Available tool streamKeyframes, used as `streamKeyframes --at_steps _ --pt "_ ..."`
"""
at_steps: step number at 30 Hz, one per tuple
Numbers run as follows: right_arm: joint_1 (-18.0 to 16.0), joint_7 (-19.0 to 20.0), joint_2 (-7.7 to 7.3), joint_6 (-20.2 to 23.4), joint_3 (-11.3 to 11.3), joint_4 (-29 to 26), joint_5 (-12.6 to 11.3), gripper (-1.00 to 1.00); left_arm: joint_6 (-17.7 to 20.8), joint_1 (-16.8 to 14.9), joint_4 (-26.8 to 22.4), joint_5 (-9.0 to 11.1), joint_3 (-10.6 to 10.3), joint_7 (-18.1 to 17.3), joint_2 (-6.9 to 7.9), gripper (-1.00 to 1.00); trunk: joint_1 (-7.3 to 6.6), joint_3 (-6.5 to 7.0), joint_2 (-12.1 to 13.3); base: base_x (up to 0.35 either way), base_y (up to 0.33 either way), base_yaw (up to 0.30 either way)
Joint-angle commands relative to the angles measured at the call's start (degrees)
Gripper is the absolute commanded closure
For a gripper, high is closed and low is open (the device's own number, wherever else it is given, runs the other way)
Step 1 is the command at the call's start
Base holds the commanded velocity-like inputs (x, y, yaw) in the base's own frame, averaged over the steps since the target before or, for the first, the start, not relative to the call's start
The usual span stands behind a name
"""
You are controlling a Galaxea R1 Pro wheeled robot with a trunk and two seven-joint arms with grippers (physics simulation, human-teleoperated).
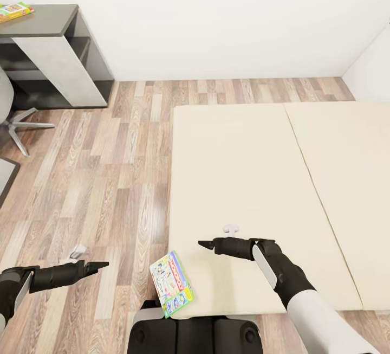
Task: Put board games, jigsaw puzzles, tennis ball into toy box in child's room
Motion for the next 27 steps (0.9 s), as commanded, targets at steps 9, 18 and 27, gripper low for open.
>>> streamKeyframes --at_steps 9,18,27 --pt "-0.02 -0.04 -0.18 0.4 0.01 0.04 -0.49 -1.0 0.57 -0.04 -0.06 -0.61 0.41 -0.78 -0.06 -1.0 0.04 0.78 -0.09 0.0 0.0 0.0" --pt "-0.02 -0.14 -0.13 0.32 0.01 0.54 -0.56 -1.0 0.6 -0.04 -0.04 -0.57 0.37 -0.95 -0.08 -1.0 0.04 1.63 -0.09 0.0 0.0 0.0" --pt "-0.02 -0.14 -0.23 0.37 -0.07 0.49 -0.56 -1.0 0.64 -0.04 -0.04 -0.54 0.39 -1.03 0.07 -1.0 0.04 2.48 -0.09 0.0 0.0 0.0"
